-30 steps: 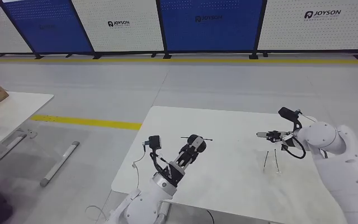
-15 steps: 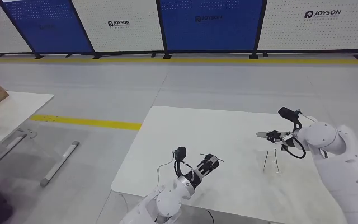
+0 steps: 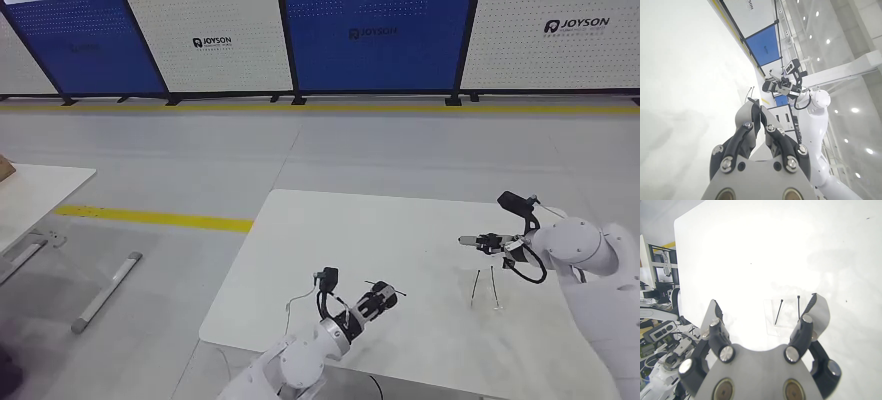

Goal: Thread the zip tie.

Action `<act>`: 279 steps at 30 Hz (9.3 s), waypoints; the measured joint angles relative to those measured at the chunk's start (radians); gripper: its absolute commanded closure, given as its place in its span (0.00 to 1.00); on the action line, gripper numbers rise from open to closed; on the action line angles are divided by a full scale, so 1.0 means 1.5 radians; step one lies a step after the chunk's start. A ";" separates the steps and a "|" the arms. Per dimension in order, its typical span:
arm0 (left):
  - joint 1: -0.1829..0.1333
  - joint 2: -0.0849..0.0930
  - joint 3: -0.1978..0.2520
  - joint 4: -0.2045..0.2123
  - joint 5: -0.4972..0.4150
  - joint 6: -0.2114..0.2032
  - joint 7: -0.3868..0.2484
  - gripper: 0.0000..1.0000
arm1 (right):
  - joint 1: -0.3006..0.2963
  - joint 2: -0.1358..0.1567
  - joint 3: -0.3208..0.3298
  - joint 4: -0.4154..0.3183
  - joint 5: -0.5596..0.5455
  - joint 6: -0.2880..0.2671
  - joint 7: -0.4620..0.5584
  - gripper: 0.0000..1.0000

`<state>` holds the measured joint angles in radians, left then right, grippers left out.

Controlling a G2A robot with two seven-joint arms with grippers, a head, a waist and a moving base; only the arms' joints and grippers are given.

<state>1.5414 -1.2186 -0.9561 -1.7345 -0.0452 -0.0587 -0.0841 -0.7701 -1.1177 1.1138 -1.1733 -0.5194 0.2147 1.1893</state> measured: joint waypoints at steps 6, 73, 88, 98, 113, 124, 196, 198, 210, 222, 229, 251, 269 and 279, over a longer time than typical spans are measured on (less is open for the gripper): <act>0.032 0.013 -0.045 -0.021 -0.062 -0.048 -0.091 1.00 | 0.000 0.000 0.000 0.000 0.000 0.000 0.000 0.00; 0.032 0.013 -0.045 -0.021 -0.061 -0.047 -0.087 1.00 | 0.016 0.033 -0.090 -0.041 -0.030 -0.212 0.134 0.00; 0.032 0.013 -0.045 -0.021 -0.061 -0.047 -0.087 1.00 | 0.012 0.053 -0.137 -0.037 0.036 -0.200 0.113 0.00; 0.032 0.013 -0.045 -0.021 -0.061 -0.047 -0.087 1.00 | 0.008 0.062 -0.096 -0.035 0.058 -0.159 0.095 0.32; 0.032 0.013 -0.045 -0.021 -0.061 -0.047 -0.087 1.00 | 0.015 0.062 -0.105 -0.023 0.036 -0.111 0.119 0.59; 0.032 0.013 -0.045 -0.021 -0.061 -0.047 -0.087 1.00 | 0.043 0.046 -0.143 0.024 0.020 -0.072 0.107 0.66; 0.032 0.013 -0.045 -0.021 -0.061 -0.047 -0.087 1.00 | 0.180 -0.051 -0.248 0.341 0.080 -0.223 0.112 1.00; 0.032 0.013 -0.045 -0.021 -0.061 -0.047 -0.087 1.00 | 0.175 -0.044 -0.236 0.329 0.086 -0.237 0.115 1.00; 0.032 0.013 -0.045 -0.021 -0.061 -0.047 -0.087 1.00 | -0.013 0.047 -0.037 0.044 0.133 -0.371 -0.100 1.00; 0.032 0.013 -0.045 -0.021 -0.061 -0.047 -0.087 1.00 | -0.093 0.067 0.015 -0.063 0.169 -0.370 -0.099 1.00; 0.031 0.013 -0.044 -0.021 -0.062 -0.048 -0.086 1.00 | -0.108 0.063 0.004 -0.075 0.155 -0.345 -0.139 1.00; -0.014 -0.010 0.007 -0.015 -0.005 -0.028 0.098 1.00 | -0.229 0.057 0.028 -0.212 0.166 -0.279 -0.401 1.00; -0.014 -0.010 0.007 -0.015 -0.005 -0.028 0.099 1.00 | -0.229 0.057 0.028 -0.212 0.166 -0.279 -0.401 1.00; -0.014 -0.010 0.007 -0.015 -0.005 -0.028 0.099 1.00 | -0.229 0.057 0.028 -0.212 0.166 -0.279 -0.401 1.00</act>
<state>1.5205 -1.2339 -0.9454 -1.7569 -0.0527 -0.1014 0.0637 -1.1129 -1.0320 1.1553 -1.4918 -0.2710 -0.2031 0.5877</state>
